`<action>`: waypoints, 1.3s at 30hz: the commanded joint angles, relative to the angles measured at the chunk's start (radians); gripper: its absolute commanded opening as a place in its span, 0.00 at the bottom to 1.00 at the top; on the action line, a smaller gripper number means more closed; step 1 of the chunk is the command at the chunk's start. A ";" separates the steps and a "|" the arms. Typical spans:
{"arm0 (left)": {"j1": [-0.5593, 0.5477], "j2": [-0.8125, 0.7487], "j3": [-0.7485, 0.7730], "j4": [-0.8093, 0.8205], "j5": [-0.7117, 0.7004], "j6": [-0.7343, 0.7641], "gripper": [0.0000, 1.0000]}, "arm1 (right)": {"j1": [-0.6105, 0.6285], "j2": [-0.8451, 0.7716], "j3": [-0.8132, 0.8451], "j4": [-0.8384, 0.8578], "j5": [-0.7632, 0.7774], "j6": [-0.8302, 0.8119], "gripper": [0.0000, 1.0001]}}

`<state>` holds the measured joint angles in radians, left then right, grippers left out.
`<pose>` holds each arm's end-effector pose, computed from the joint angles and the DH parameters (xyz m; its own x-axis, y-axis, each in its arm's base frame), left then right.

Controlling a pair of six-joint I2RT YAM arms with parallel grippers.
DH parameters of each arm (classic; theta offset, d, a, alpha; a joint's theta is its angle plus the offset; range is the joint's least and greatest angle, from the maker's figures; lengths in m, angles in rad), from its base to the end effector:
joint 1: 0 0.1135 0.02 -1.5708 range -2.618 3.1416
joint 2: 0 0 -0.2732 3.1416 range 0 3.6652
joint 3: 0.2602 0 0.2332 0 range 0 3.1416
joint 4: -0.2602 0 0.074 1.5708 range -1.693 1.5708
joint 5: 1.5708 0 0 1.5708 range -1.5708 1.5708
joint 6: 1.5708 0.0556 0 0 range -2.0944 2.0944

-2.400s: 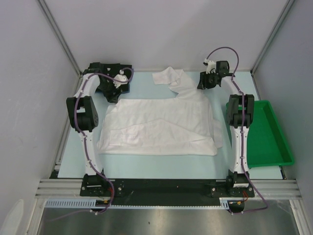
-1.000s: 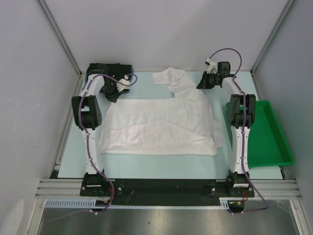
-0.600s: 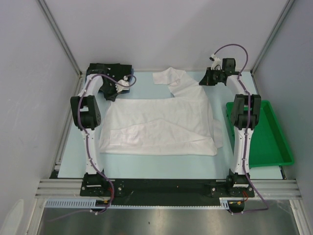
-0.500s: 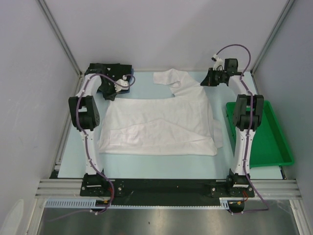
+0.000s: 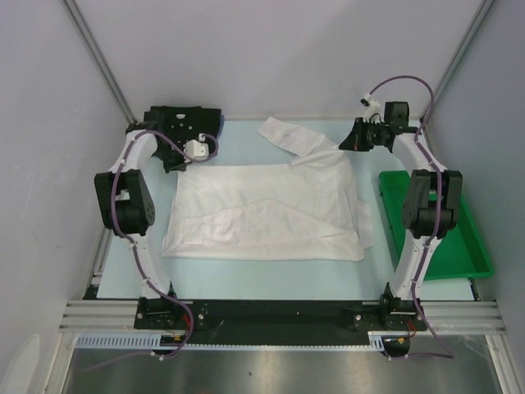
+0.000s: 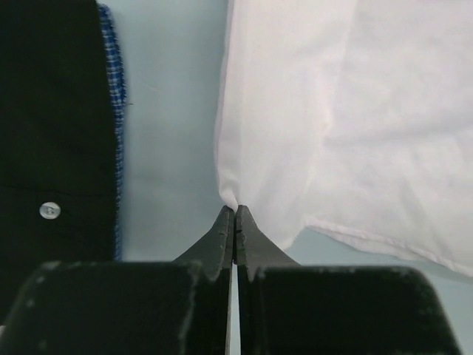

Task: Fold and stack the long sleeve shirts
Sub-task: Fold the shirt

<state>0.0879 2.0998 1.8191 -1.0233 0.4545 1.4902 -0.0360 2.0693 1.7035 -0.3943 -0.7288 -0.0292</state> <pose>0.4242 0.0129 0.2250 -0.0410 0.8954 -0.4433 0.9607 0.1573 0.2287 0.4672 0.0202 0.2493 -0.6750 0.0025 -0.7379 -0.4754 0.7633 0.4375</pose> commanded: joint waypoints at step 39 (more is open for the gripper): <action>0.056 -0.380 -0.623 0.210 -0.047 0.237 0.00 | -0.001 -0.393 -0.501 -0.216 0.085 -0.310 0.00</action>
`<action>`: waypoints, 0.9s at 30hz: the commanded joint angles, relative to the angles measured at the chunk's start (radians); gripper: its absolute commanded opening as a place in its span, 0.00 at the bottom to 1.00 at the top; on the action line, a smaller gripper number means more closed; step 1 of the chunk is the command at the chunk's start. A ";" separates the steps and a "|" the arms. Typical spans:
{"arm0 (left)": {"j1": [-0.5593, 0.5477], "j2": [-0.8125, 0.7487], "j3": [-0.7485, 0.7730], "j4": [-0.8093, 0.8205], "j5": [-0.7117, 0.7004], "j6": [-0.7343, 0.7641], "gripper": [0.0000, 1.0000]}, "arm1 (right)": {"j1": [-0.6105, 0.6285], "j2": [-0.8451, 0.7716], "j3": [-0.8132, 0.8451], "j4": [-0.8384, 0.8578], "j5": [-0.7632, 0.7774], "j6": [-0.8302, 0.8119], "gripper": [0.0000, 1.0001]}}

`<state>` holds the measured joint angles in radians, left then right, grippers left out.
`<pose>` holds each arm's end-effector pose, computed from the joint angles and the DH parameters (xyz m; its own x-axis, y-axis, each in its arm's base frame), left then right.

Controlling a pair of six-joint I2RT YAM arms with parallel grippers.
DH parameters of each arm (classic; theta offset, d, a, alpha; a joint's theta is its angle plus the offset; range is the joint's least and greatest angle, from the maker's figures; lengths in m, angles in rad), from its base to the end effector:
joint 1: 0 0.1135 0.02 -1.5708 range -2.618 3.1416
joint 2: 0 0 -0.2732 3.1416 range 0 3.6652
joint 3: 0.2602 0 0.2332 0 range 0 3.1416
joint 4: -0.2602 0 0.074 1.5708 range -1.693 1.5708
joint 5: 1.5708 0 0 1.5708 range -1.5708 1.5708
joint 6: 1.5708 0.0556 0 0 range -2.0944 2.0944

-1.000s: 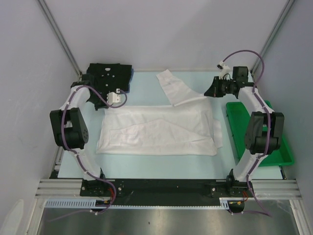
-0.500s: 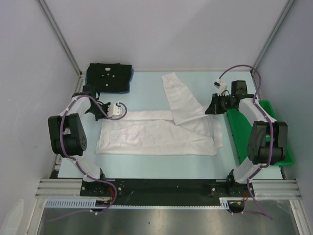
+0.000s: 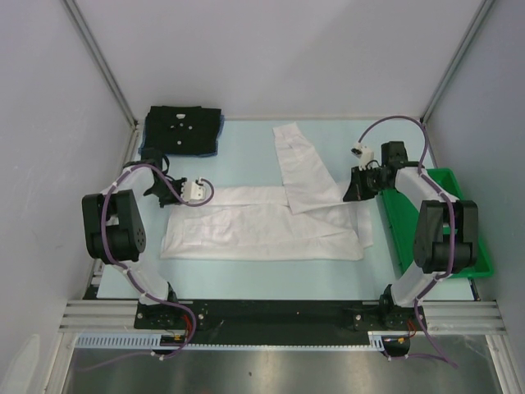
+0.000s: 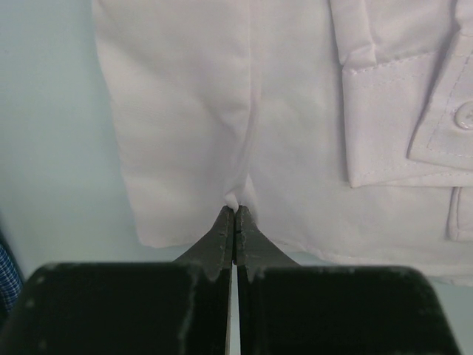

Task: Fold and stack the long sleeve shirts
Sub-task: Fold the shirt

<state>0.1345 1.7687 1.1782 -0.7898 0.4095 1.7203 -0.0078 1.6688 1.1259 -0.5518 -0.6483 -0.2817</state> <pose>0.3181 0.0207 0.1830 0.0972 0.9285 -0.3584 0.9694 -0.0067 0.2455 0.3252 0.0310 0.2152 -0.7785 -0.2155 -0.5894 -0.5069 0.7697 0.3881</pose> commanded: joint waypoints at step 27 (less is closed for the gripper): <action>0.010 -0.011 0.012 -0.063 -0.058 0.033 0.00 | 0.074 0.114 0.046 -0.168 -0.019 -0.091 0.00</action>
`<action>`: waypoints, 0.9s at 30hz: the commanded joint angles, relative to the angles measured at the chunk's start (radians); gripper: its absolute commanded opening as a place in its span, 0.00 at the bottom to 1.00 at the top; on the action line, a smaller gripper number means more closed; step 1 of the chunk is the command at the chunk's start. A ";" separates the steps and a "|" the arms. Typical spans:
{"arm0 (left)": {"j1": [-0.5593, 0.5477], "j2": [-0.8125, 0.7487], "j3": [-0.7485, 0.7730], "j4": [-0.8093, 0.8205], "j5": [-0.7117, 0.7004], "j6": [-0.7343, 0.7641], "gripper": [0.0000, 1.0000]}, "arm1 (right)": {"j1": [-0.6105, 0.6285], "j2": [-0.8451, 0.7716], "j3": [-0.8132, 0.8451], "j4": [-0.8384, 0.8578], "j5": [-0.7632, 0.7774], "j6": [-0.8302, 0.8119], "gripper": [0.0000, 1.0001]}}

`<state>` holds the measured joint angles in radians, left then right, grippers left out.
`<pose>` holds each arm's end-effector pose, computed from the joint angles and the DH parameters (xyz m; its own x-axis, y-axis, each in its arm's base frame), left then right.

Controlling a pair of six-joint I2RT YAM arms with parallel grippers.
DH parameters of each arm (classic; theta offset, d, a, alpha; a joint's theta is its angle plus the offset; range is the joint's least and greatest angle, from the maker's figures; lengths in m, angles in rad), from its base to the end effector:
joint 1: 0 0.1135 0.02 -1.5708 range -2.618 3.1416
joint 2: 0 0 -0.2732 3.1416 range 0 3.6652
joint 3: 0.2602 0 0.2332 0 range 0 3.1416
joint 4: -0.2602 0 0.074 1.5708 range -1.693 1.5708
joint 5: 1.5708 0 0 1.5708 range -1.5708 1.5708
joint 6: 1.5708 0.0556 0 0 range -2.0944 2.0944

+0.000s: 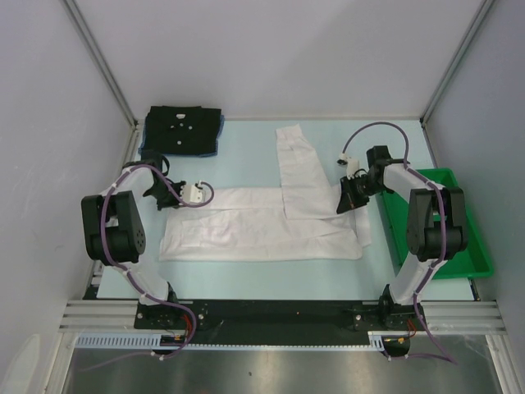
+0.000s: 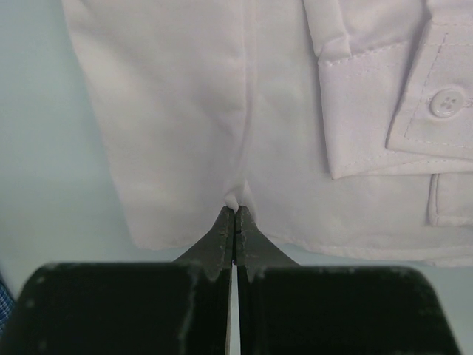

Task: Fold and stack the long sleeve shirts
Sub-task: Fold the shirt

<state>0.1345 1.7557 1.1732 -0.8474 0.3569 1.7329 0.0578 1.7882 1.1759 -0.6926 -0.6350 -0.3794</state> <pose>0.3089 0.0222 0.1833 0.0824 0.9443 -0.3187 0.9807 -0.0199 0.1944 0.3266 0.0519 0.1853 -0.8199 -0.3461 -0.4561 -0.5445 0.7176 0.4343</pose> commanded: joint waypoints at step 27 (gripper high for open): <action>0.040 -0.073 0.250 -0.167 0.255 -0.217 0.60 | -0.050 0.022 0.344 -0.028 -0.104 0.049 0.66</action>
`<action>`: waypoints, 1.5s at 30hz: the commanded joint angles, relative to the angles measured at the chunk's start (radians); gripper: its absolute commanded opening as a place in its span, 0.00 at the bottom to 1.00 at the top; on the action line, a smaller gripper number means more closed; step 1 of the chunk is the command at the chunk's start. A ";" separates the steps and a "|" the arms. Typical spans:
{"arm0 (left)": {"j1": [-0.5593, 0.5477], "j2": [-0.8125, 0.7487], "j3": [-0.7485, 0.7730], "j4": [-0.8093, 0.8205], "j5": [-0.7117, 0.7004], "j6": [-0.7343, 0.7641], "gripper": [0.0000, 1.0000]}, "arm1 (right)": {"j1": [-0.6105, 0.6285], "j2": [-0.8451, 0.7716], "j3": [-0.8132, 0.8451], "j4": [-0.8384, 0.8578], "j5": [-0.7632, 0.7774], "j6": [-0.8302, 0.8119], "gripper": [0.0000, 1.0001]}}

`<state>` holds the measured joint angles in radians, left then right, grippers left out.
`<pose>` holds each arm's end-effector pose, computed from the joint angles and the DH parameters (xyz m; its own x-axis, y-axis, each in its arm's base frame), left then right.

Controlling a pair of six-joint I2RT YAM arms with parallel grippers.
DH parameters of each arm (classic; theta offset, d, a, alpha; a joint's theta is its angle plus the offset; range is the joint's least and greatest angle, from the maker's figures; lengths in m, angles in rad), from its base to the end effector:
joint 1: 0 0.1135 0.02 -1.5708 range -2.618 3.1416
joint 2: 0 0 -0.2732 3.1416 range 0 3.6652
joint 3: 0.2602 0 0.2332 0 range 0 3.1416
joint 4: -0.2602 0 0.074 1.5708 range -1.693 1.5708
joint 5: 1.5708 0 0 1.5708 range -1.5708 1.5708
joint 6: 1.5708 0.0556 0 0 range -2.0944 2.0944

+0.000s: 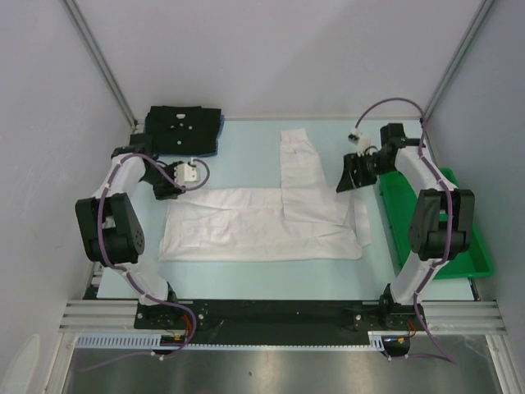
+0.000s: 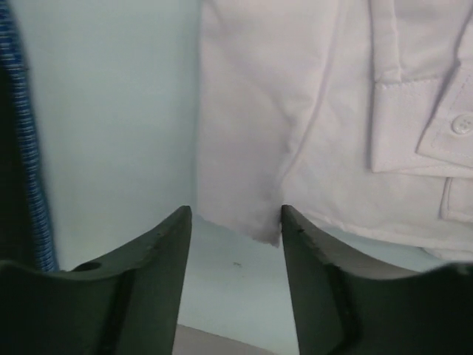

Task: Fold and stack the long sleeve shirts
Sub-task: Fold the shirt

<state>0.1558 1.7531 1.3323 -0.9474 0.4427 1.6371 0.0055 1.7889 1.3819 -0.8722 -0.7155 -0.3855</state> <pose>0.3245 0.0269 0.2232 0.0092 0.9141 -0.4054 0.9692 0.0916 0.2286 0.3429 0.0384 0.2350 -0.8150 -0.2883 -0.5026 -0.5387 0.6964 0.4741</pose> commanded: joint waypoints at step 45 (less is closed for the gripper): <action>0.013 -0.353 0.022 0.291 0.116 -0.739 0.99 | 0.278 0.922 1.090 0.315 0.499 0.062 0.00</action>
<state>0.1722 1.4521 1.3659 -0.7322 0.5476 0.9619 0.2802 2.7243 2.4859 -0.4622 -0.2310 -0.2848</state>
